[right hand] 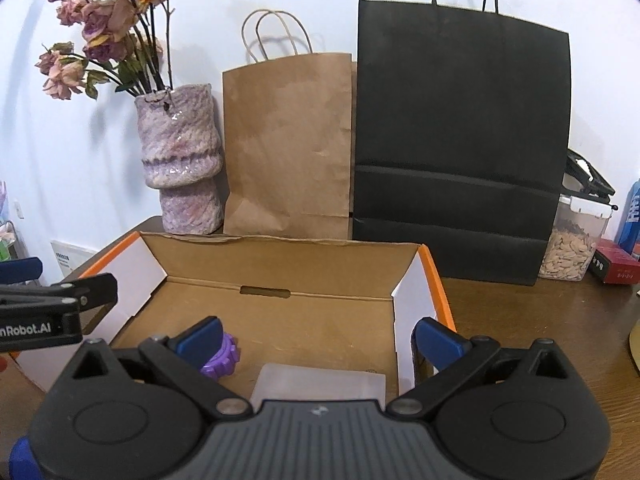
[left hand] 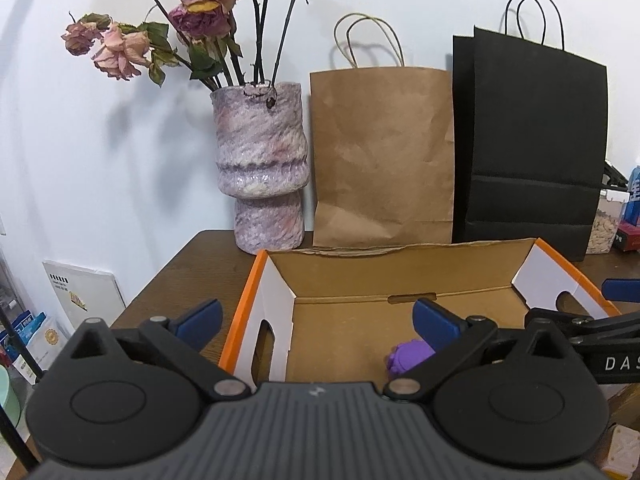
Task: Organize rigid objects
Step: 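Release the purple cap and frosted box into the cardboard box with both grippers, then move the right tool to the tape roll while the left tool approaches the blue cap, then grasp the tape roll with the right gripper while the left gripper grasps the blue cap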
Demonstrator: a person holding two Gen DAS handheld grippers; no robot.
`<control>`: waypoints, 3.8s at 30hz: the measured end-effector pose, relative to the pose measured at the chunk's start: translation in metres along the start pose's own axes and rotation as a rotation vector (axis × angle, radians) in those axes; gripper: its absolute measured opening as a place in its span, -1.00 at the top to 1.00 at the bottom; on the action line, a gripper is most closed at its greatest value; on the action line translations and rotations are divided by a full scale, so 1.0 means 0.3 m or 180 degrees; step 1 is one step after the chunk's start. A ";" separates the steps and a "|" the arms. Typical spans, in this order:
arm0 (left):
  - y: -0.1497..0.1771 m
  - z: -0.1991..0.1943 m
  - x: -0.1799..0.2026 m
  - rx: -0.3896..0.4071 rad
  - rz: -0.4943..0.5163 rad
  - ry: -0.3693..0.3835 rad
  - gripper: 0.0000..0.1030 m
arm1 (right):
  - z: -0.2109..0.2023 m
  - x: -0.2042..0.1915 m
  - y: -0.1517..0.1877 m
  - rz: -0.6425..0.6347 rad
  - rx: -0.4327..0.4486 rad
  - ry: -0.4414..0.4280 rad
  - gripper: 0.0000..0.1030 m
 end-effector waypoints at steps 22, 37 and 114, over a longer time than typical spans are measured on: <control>-0.007 -0.239 0.014 0.0103 -0.0083 -0.0038 -1.00 | -0.260 0.016 -0.022 -0.0048 0.0226 -0.0040 -1.00; 0.061 -0.476 0.060 0.0066 -0.0153 -0.0032 -1.00 | -0.508 0.079 0.004 -0.0051 0.0398 -0.0060 -1.00; 0.322 -0.745 0.204 -0.0225 -0.0045 0.0370 -1.00 | -0.838 -0.024 0.317 -0.0354 0.0304 -0.0332 0.19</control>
Point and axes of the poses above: each gripper's, at about its wrist camera, not at the fingertips, and z roughly the way its jaws point, x to its right, y to its underside, the point moved 10 cm from there along z, roughly the way its jaws point, and after that the axes turned 15 degrees about x, right-handed, at the moved point
